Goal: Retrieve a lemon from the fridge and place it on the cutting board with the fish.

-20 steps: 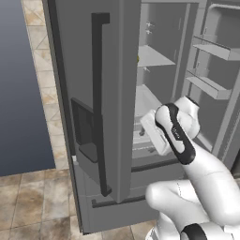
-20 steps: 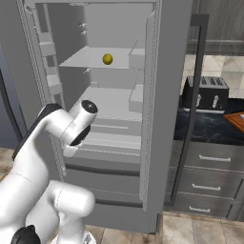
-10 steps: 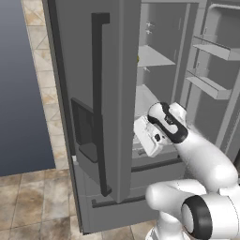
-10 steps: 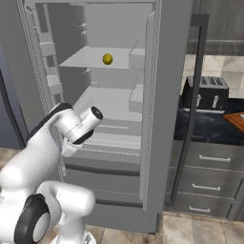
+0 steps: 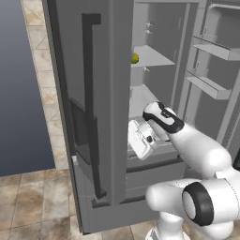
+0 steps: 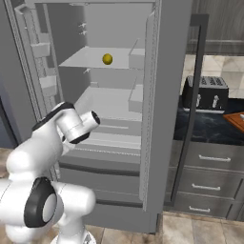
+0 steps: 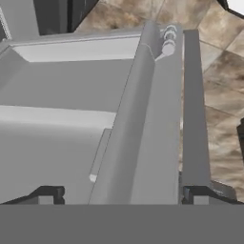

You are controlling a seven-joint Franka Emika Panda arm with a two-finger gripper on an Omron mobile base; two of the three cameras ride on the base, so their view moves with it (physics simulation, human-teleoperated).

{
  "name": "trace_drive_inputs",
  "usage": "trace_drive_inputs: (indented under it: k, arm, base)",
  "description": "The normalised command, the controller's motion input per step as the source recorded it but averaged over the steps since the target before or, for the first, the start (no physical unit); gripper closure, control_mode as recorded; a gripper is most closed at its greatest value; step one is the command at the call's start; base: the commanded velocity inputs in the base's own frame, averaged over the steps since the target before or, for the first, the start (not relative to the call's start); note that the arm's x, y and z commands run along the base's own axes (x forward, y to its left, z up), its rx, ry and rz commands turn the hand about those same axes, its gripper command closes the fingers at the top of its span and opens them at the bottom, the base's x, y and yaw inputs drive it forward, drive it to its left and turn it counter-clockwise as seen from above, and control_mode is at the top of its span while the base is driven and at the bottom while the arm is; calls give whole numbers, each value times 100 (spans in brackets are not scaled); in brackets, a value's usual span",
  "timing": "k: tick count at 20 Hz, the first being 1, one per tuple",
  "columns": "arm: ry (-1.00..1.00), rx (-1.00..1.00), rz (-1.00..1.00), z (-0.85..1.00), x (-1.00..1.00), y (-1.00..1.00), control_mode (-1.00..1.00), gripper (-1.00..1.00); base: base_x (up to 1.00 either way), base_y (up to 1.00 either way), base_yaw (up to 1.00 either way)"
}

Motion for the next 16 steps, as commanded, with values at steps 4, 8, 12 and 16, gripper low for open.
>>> trace_drive_inputs:
  k: [4,8,12,16]
  arm:
    - [2,4,0,-5,-40,69,-100,-100]
    - [2,1,0,-8,-55,83,-100,-100]
    - [4,0,0,-11,-59,87,-100,-100]
    - [2,0,0,-2,-30,76,-100,-100]
  base:
    - [0,0,0]
    - [0,0,0]
    - [0,0,0]
    - [0,0,0]
